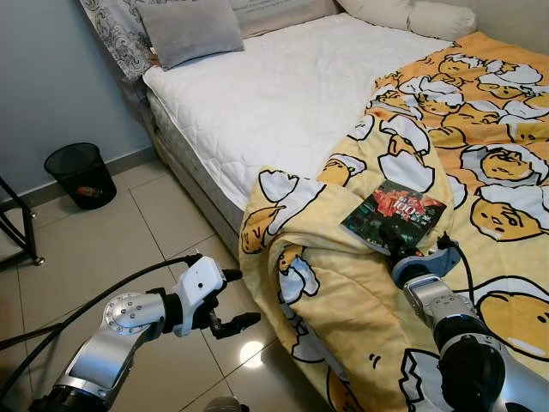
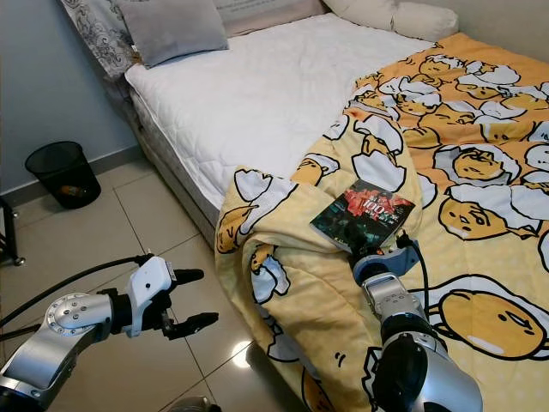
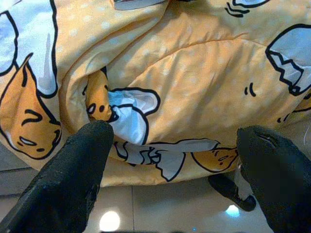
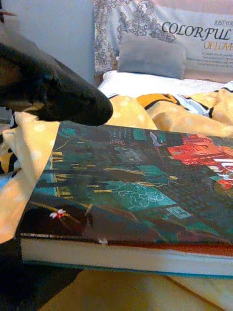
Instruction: Clean up the room
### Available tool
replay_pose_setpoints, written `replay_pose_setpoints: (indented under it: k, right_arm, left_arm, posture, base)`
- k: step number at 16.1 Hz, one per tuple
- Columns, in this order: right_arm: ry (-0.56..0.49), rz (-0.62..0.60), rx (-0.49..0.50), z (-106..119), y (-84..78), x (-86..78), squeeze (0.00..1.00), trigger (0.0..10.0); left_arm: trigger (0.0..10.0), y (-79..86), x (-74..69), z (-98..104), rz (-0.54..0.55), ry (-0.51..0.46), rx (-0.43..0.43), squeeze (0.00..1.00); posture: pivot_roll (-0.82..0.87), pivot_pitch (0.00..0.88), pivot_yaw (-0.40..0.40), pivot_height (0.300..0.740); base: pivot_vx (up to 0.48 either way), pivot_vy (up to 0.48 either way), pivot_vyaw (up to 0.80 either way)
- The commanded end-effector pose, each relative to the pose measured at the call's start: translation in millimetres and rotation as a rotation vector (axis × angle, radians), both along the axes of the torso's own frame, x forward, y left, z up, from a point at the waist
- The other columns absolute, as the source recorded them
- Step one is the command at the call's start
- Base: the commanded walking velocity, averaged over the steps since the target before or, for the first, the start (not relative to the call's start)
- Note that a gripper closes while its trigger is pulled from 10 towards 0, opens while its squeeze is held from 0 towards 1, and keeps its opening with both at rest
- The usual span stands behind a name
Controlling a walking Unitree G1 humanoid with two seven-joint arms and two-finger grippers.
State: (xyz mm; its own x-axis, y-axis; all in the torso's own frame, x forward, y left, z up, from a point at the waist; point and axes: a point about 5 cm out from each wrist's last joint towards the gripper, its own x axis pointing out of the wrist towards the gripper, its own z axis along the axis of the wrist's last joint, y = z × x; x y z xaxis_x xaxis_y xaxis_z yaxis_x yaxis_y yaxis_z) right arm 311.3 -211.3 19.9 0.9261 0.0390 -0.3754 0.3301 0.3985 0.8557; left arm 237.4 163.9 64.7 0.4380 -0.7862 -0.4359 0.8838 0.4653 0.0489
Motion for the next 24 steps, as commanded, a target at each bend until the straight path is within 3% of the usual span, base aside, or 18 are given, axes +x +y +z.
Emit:
replay_pose_setpoints:
  k: [1,14,17,19,20,22,23,24]
  right_arm:
    - [-0.02,0.01,-0.002,6,4.4,6.9,0.0,0.0]
    - [-0.039,0.043,-0.068,10,3.3,9.4,0.0,0.0]
    - [-0.12,0.088,-0.116,17,1.4,12.0,0.0,0.0]
    - [-0.237,0.141,-0.154,29,-3.2,12.0,0.0,0.0]
    - [-0.314,0.158,-0.186,39,-9.0,4.5,0.0,0.0]
    - [-0.399,0.167,-0.236,54,-12.4,-6.5,0.0,0.0]
    - [-0.45,0.154,-0.317,68,-12.3,-12.7,0.0,0.0]
    - [-0.458,0.136,-0.447,78,-10.0,-16.3,0.0,9.7]
  left_arm:
    - [10.0,-1.2,0.9,3,-0.006,-0.019,-0.001,0.98]
    - [10.0,-7.3,12.3,0,-0.029,-0.053,-0.021,0.98]
    - [10.0,-11.0,12.1,-2,-0.023,-0.049,-0.085,0.98]
    - [10.0,-13.7,9.7,-4,-0.019,-0.039,-0.159,0.97]
    - [10.0,-14.9,7.5,-4,-0.013,-0.033,-0.209,0.97]
    - [10.0,-32.4,12.5,33,-0.011,-0.07,-0.279,0.95]
    - [10.0,-38.0,16.2,53,0.047,-0.128,-0.32,0.67]
    - [10.0,-35.7,19.0,55,0.137,-0.193,-0.322,0.61]
  posture:
    - [0.19,0.0,0.067,0.74]
    - [0.13,0.0,0.072,0.74]
    - [0.11,0.0,0.073,0.74]
    - [0.09,0.0,0.067,0.74]
    - [0.08,0.0,0.068,0.74]
    - [0.06,0.0,0.076,0.74]
    - [0.06,0.0,0.082,0.74]
    - [0.05,0.0,0.085,0.74]
  base:
    - [0.0,0.0,0.0]
    - [0.0,0.0,0.0]
    - [0.0,0.0,0.0]
    - [0.0,0.0,0.0]
    - [0.0,0.0,0.0]
    - [0.0,0.0,0.0]
    - [0.0,0.0,0.0]
    - [0.0,0.0,0.0]
